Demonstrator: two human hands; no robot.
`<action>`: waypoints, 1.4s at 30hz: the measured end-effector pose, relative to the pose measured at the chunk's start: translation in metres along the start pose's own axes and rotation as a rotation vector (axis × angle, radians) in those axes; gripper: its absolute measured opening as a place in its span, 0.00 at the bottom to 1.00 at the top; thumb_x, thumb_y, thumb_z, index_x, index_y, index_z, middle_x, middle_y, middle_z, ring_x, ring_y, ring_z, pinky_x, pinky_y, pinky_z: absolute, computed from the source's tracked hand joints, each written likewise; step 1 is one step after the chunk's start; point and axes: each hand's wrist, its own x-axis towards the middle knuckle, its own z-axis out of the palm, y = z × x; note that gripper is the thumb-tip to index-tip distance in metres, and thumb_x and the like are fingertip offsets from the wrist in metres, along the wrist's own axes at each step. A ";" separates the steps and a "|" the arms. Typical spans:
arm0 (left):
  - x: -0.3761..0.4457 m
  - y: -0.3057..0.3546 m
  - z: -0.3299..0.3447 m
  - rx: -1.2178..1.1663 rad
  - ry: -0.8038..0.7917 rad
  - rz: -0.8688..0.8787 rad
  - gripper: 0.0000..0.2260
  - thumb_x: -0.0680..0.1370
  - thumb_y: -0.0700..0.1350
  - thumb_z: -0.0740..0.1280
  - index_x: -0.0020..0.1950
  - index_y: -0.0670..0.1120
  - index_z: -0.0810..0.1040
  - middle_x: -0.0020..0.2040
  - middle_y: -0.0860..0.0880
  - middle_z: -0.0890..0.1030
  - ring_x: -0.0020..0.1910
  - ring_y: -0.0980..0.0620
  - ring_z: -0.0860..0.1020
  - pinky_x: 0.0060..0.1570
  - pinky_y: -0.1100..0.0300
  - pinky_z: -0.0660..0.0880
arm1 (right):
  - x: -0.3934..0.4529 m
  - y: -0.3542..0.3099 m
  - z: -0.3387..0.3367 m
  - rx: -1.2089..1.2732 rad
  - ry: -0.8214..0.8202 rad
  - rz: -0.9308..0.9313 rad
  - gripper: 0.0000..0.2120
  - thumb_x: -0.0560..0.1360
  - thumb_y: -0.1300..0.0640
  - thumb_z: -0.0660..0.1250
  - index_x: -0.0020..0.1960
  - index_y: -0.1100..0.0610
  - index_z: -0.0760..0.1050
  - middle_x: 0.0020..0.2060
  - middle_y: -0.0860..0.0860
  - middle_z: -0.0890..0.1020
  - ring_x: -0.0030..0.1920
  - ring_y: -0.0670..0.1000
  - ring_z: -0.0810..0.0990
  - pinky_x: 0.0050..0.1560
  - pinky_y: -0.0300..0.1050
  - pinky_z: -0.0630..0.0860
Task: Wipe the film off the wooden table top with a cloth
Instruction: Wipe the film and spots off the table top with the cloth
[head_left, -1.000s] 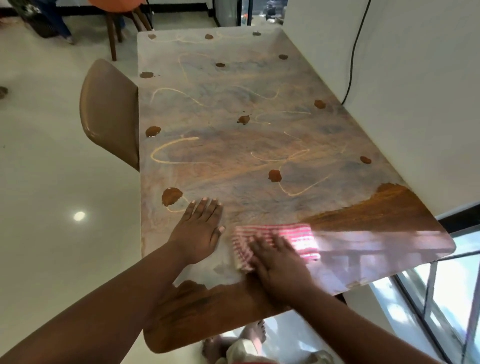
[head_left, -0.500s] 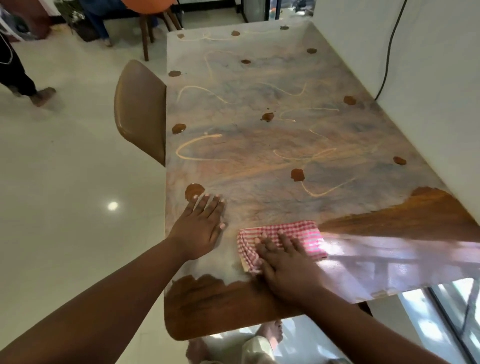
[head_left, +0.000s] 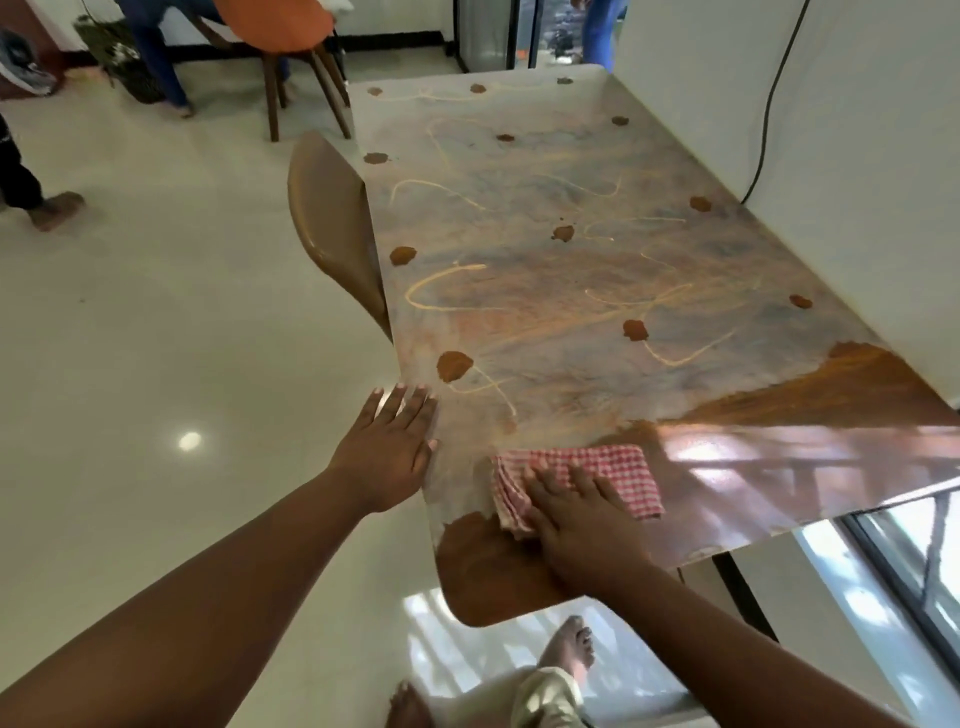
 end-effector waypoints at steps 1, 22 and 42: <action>-0.005 -0.002 0.002 -0.005 0.003 0.015 0.27 0.82 0.55 0.42 0.79 0.46 0.46 0.79 0.47 0.49 0.78 0.46 0.45 0.71 0.52 0.32 | 0.009 -0.020 0.002 0.010 0.011 -0.002 0.25 0.81 0.44 0.44 0.77 0.45 0.48 0.77 0.45 0.50 0.76 0.57 0.45 0.73 0.58 0.41; -0.033 -0.029 0.034 -0.077 -0.038 0.033 0.31 0.76 0.55 0.36 0.79 0.46 0.45 0.79 0.47 0.45 0.77 0.47 0.42 0.69 0.54 0.29 | 0.017 -0.094 0.028 -0.018 0.036 -0.176 0.25 0.80 0.43 0.46 0.76 0.46 0.56 0.76 0.46 0.57 0.76 0.60 0.52 0.71 0.59 0.41; -0.009 -0.030 0.021 -0.090 0.005 -0.128 0.31 0.76 0.53 0.39 0.79 0.45 0.47 0.79 0.47 0.47 0.77 0.46 0.42 0.72 0.51 0.34 | 0.004 -0.040 0.019 0.046 -0.028 -0.190 0.26 0.77 0.38 0.39 0.75 0.36 0.48 0.75 0.38 0.53 0.76 0.49 0.45 0.71 0.50 0.36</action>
